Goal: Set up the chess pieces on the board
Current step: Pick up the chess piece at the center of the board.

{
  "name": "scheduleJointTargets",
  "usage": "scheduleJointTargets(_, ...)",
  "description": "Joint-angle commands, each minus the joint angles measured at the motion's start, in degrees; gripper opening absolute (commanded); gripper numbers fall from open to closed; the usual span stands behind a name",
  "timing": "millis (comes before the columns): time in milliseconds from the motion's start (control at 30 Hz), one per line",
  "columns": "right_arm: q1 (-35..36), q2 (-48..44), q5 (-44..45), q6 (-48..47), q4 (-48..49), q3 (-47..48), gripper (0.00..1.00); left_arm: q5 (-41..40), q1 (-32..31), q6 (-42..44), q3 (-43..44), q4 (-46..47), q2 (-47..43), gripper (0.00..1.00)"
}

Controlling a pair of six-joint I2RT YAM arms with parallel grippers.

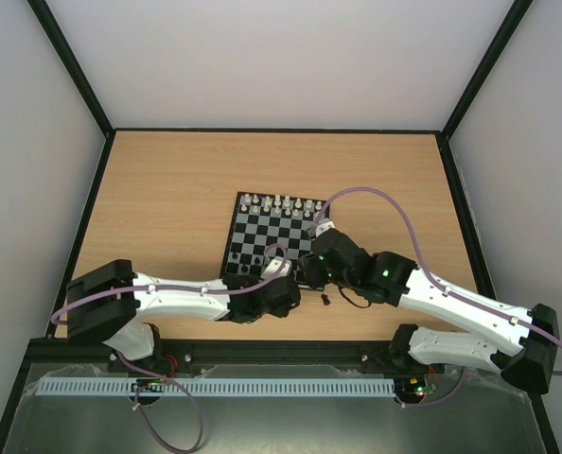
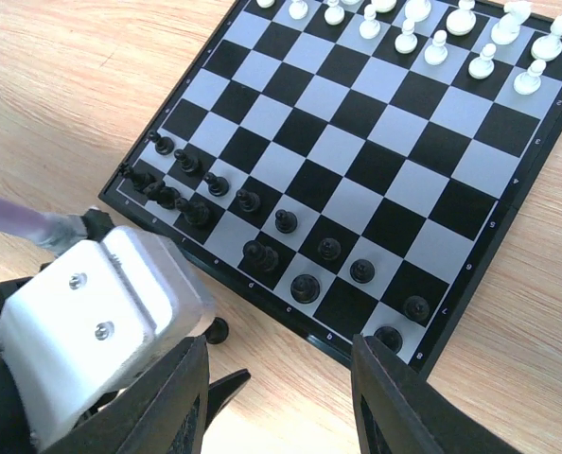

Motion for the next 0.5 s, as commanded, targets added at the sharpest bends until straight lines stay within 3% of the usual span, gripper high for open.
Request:
scheduleJointTargets(0, -0.1, -0.7, -0.7, -0.4, -2.5, -1.2, 0.42, -1.7, 0.0, 0.3, 2.1, -3.0, 2.7, 0.66)
scheduleJointTargets(467, -0.2, -0.5, -1.3, -0.9, -1.8, -1.5, 0.42, 1.1, 2.0, 2.0, 1.5, -2.6, 4.0, 0.29)
